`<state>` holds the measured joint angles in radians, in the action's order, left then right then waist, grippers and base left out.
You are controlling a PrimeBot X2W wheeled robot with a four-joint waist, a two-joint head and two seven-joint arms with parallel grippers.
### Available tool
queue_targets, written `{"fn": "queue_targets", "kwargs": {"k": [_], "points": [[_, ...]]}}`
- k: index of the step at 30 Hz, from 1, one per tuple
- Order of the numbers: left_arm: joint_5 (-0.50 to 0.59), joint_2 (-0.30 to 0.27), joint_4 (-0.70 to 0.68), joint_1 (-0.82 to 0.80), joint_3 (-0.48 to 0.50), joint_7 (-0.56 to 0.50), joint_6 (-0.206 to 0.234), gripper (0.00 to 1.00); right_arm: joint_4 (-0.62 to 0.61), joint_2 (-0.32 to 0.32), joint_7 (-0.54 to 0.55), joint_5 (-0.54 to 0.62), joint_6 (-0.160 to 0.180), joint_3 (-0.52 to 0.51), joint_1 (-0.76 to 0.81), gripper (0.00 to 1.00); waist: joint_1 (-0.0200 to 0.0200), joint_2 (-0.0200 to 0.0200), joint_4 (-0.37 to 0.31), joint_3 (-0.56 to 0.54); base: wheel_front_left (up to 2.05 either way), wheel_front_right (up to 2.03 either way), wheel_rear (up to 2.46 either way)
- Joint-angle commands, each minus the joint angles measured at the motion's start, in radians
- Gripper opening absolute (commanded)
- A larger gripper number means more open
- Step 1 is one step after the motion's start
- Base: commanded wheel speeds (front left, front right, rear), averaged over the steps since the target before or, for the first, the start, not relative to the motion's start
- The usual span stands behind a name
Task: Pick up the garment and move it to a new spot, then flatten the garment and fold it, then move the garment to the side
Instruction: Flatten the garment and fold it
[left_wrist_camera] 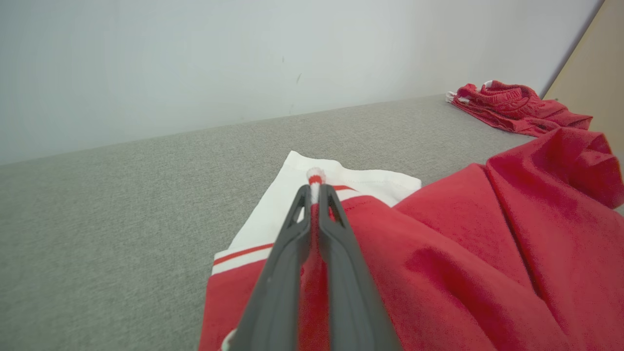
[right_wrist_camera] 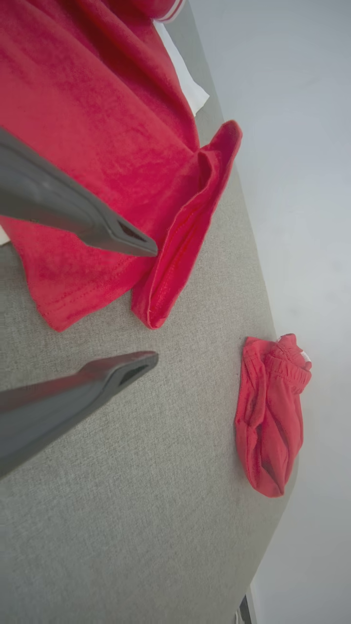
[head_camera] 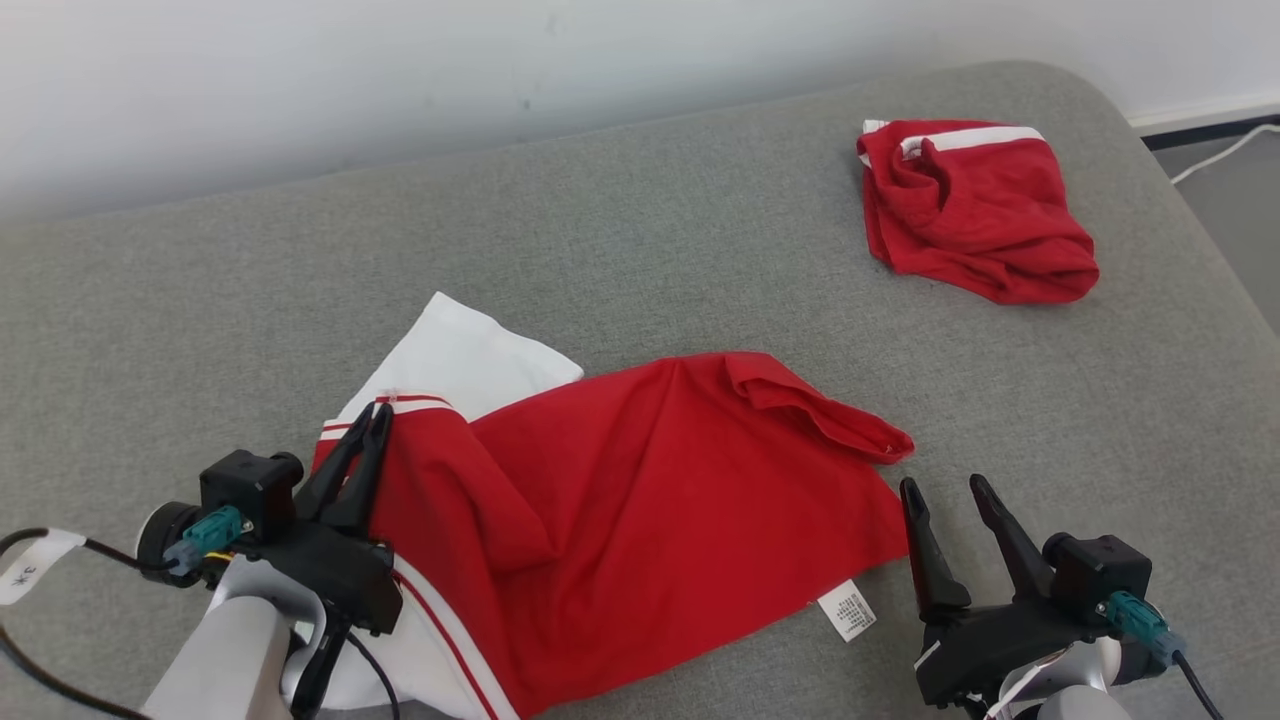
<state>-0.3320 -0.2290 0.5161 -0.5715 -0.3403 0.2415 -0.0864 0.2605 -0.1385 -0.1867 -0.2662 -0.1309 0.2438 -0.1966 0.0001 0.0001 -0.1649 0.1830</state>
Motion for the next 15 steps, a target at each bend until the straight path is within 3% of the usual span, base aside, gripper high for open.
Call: {"fn": "queue_targets", "kwargs": {"k": [1,2,3,4,8,15], "points": [[0.0,-0.001,0.027,-0.015,0.002,0.01,-0.004,0.16,0.006,0.003,-0.008,0.005,0.0,0.002,-0.006,1.0,-0.0001,-0.0001,-0.01,0.009,0.0,0.0,0.0],[0.002,0.0,0.044,-0.022,0.003,0.015,-0.007,0.42,0.008,0.003,-0.008,0.005,0.0,0.003,-0.01,1.0,-0.0001,-0.0001,-0.011,0.009,0.0,0.0,0.0],[0.005,0.002,0.058,-0.027,0.005,0.017,-0.008,0.95,0.01,0.004,-0.01,0.004,0.0,0.002,-0.013,1.0,-0.0001,-0.0001,-0.01,0.009,0.0,0.0,0.0],[0.008,0.004,0.069,-0.03,0.004,0.018,-0.007,1.0,0.014,0.004,-0.01,0.003,0.0,0.002,-0.013,1.0,-0.0001,-0.0001,-0.008,0.008,0.0,0.0,0.0],[0.018,0.017,0.069,-0.029,0.014,0.023,-0.003,1.0,0.025,0.004,-0.017,0.002,0.0,-0.004,-0.006,1.0,-0.0001,-0.0001,0.012,-0.007,0.0,0.0,0.0],[0.035,0.053,-0.072,0.08,0.062,0.024,0.018,1.0,0.039,-0.004,-0.022,-0.008,0.0,-0.006,0.012,1.0,-0.0001,-0.0001,0.06,-0.05,0.0,0.0,0.0]]}}
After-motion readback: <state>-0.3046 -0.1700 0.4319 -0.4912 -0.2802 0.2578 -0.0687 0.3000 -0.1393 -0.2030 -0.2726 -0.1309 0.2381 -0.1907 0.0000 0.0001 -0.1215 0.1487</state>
